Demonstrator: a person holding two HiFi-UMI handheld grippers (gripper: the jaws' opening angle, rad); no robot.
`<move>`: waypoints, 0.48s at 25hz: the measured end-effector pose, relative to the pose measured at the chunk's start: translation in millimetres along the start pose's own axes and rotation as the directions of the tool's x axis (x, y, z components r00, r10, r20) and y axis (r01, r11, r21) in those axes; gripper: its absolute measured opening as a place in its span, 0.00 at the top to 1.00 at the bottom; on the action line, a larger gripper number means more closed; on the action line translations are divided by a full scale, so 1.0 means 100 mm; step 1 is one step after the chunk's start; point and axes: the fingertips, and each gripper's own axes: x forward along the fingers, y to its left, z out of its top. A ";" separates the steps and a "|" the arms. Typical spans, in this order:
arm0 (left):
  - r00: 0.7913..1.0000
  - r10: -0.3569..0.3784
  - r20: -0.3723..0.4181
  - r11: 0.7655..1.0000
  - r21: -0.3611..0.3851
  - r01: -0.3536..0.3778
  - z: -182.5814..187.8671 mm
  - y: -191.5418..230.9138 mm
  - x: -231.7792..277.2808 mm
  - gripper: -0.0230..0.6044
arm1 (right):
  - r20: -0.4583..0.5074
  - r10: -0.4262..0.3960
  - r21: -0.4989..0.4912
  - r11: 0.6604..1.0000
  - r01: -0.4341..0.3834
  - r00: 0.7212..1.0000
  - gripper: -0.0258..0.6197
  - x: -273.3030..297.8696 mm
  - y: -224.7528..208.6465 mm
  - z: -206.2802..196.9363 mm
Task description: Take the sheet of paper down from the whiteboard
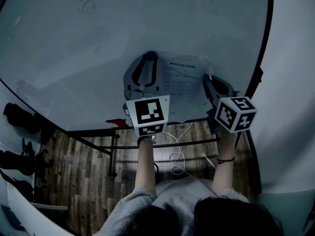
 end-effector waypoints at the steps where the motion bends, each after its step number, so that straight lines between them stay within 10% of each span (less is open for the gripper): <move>1: 1.000 0.000 0.001 1.000 -0.003 0.000 0.00 0.00 0.00 0.79 | -0.002 -0.007 0.000 1.000 0.007 1.000 0.96 0.00 -0.01 0.00; 12: 1.000 0.014 0.008 1.000 -0.014 -0.014 0.00 0.01 0.00 0.79 | -0.001 -0.076 0.008 0.997 0.076 0.997 0.96 -0.15 -0.23 -0.01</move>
